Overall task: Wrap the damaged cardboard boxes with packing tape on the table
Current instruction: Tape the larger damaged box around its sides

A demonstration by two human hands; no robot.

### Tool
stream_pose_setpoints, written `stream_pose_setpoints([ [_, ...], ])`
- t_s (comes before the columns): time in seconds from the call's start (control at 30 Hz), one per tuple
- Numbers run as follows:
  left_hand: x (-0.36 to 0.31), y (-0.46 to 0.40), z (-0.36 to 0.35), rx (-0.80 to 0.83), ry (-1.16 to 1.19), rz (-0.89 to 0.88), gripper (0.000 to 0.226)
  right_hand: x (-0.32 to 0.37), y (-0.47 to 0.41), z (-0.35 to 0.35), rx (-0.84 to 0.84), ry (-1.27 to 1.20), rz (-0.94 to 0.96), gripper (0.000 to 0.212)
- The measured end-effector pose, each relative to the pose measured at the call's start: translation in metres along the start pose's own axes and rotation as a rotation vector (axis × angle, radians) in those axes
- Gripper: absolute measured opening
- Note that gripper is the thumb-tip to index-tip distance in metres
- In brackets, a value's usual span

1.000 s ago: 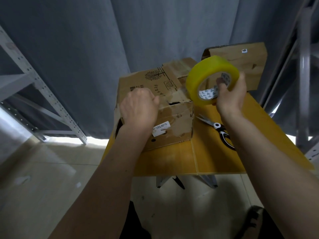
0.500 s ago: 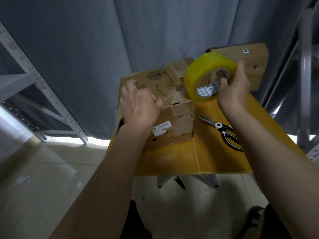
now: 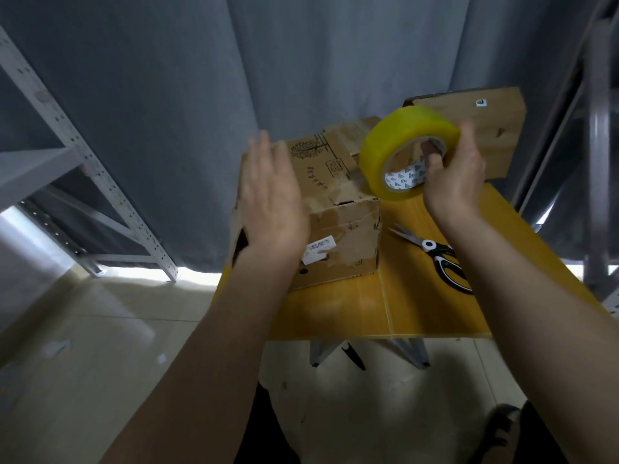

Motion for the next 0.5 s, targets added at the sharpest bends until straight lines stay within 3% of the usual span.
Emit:
stream_pose_setpoints([
  [0.1, -0.027, 0.032, -0.017, 0.124, 0.101, -0.218, 0.071, -0.001, 0.000, 0.000, 0.003, 0.006, 0.006, 0.022],
  [0.17, -0.034, 0.042, -0.030, 0.176, -0.014, -0.296, 0.068, -0.002, 0.000, 0.001, 0.012, 0.005, 0.008, 0.021],
  [0.33, -0.037, 0.027, -0.032, 0.291, -0.169, -0.211, 0.071, -0.001, 0.001, 0.002, 0.048, 0.015, 0.013, 0.022],
  [0.43, -0.035, 0.007, -0.032, 0.450, -0.349, -0.067, 0.084, -0.001, 0.002, 0.002, 0.065, 0.017, 0.011, 0.022],
  [0.5, -0.032, 0.004, -0.032, 0.470, -0.375, -0.054, 0.090, -0.001, 0.001, 0.003, 0.065, 0.012, 0.012, 0.021],
])
Point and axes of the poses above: each hand's wrist, its own y-axis away from the middle knuckle, its own z-axis out of the back of the hand, x = y × z, the point moved 1 cm from there along -y, towards the middle knuckle, and after that the axes turned 1 degree about z, right-handed, at the moved point
